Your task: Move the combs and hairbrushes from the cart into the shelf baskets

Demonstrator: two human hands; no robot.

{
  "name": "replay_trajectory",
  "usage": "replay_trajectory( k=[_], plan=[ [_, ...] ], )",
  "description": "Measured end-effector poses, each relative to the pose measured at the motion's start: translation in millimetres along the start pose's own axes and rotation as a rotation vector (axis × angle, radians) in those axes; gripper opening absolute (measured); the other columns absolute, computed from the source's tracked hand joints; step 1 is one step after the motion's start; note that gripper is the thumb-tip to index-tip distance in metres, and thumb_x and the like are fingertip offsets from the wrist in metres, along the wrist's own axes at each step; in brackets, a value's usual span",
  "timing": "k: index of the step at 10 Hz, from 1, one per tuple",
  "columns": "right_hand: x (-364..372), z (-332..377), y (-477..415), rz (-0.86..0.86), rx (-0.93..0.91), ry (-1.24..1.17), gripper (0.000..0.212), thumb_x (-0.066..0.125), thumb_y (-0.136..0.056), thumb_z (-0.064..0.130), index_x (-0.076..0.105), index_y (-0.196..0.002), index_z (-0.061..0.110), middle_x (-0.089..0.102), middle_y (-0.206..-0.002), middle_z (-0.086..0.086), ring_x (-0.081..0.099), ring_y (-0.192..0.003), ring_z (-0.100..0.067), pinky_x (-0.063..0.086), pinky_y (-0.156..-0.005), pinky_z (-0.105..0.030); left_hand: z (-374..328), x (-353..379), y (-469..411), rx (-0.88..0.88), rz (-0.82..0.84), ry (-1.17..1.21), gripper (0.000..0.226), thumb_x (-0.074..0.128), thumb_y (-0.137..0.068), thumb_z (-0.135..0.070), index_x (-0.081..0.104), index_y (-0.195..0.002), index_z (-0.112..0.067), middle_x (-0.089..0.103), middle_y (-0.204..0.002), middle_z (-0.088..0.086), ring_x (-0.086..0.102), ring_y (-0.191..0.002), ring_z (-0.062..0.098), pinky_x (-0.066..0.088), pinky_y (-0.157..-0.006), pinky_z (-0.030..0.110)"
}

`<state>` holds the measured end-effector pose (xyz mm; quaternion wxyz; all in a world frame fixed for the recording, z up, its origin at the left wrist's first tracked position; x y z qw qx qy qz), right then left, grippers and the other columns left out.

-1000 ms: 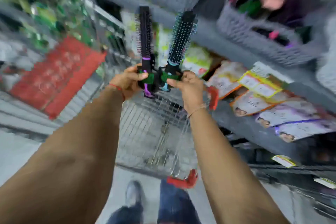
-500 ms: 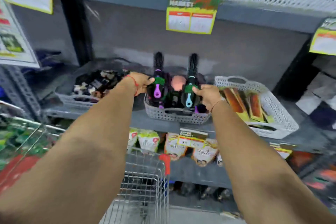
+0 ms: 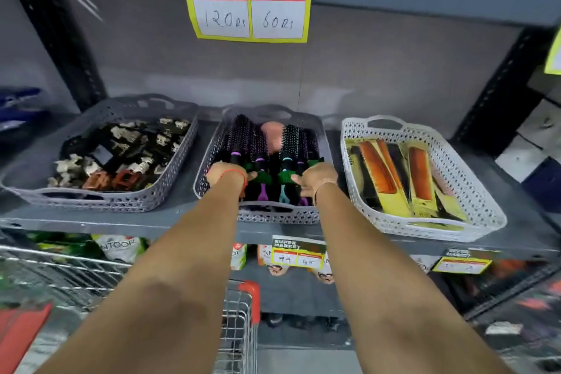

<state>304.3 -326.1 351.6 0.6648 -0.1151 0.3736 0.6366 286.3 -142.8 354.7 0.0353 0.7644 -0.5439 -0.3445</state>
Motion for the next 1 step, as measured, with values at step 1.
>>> replay_trajectory(
  k=[1],
  plan=[
    [-9.6, 12.5, 18.3, -0.178, -0.038, 0.123, 0.020, 0.057, -0.087, 0.010, 0.061, -0.100, -0.005, 0.069, -0.102, -0.018, 0.065, -0.093, -0.028, 0.051, -0.084, -0.034, -1.5, -15.6, 8.9, 0.099, -0.204, -0.094, 0.052, 0.072, -0.077, -0.030, 0.061, -0.112, 0.007, 0.066, -0.118, 0.024, 0.063, -0.110, 0.035, 0.051, -0.087, 0.038]
  ],
)
Point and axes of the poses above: each hand's wrist, its own y-axis away from the middle knuckle, its own x-axis out of the palm, z = x × y, the point moved 5 cm from there along -y, towards the middle knuckle
